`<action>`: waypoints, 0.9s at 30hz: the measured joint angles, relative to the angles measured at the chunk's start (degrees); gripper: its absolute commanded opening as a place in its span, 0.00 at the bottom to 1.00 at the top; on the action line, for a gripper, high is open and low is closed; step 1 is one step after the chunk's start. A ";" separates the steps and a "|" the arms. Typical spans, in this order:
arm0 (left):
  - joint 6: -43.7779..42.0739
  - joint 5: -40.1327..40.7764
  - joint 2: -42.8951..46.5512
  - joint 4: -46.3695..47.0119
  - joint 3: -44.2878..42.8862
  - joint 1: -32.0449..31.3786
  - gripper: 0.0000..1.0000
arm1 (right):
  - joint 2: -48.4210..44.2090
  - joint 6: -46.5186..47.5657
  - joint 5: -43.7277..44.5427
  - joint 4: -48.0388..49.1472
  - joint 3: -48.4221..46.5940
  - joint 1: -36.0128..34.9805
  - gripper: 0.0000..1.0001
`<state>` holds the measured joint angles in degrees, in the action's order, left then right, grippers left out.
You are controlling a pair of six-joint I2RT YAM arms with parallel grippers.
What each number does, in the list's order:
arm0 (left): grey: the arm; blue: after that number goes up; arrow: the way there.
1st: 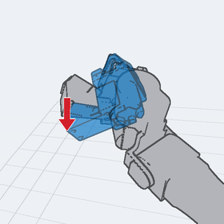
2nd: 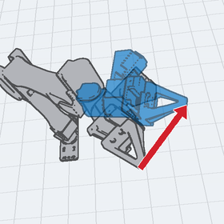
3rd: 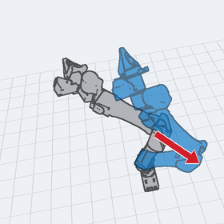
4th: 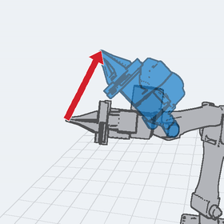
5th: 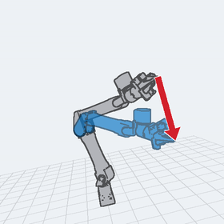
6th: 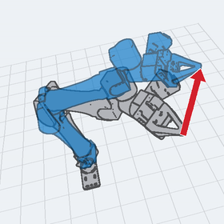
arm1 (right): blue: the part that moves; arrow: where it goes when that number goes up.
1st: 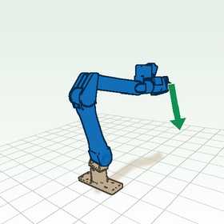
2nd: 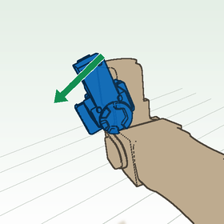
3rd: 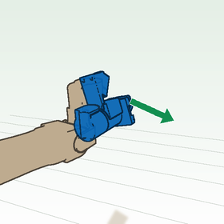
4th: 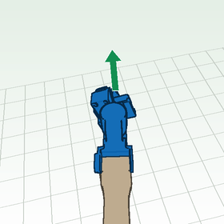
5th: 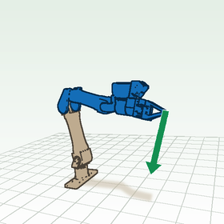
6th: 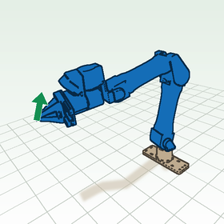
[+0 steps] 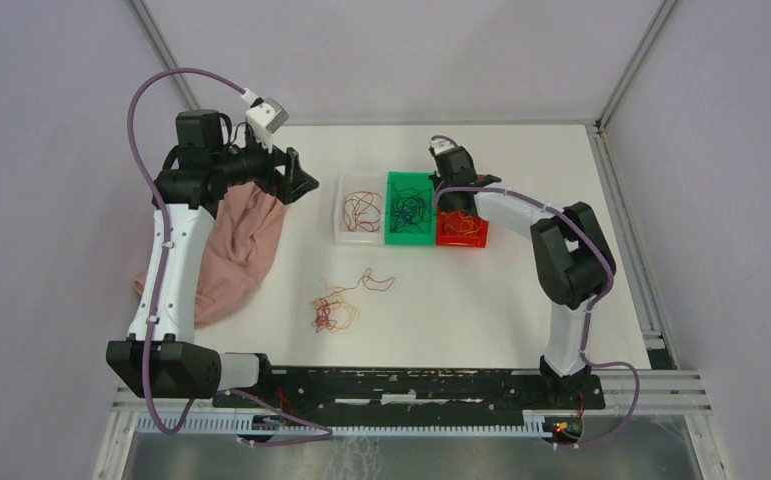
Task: Untangle the cables
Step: Place the cable in the bin.
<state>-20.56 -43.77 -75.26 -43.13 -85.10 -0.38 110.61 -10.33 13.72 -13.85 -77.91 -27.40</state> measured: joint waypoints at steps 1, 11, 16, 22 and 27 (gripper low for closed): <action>0.02 0.00 0.00 0.00 0.00 0.00 0.98 | 0.76 -0.44 -1.25 -0.11 -0.02 0.31 0.00; 0.07 0.00 0.00 0.00 0.00 0.00 0.99 | 0.96 -2.91 -7.43 -1.73 0.00 2.40 0.35; 0.07 0.02 0.11 0.00 0.00 0.00 0.99 | -4.61 -2.93 -9.01 -2.91 -0.11 3.08 0.33; 0.07 0.11 0.48 -0.02 0.00 0.00 0.99 | -8.68 -3.34 -9.11 -3.67 -2.82 4.09 0.21; 0.44 1.25 0.42 -0.13 -0.11 0.00 0.99 | -7.10 -4.22 -6.80 -3.45 -3.08 5.53 0.15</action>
<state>-20.12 -42.52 -74.85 -43.27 -85.21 -0.38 103.50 -14.55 6.92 -17.30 -80.99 -21.87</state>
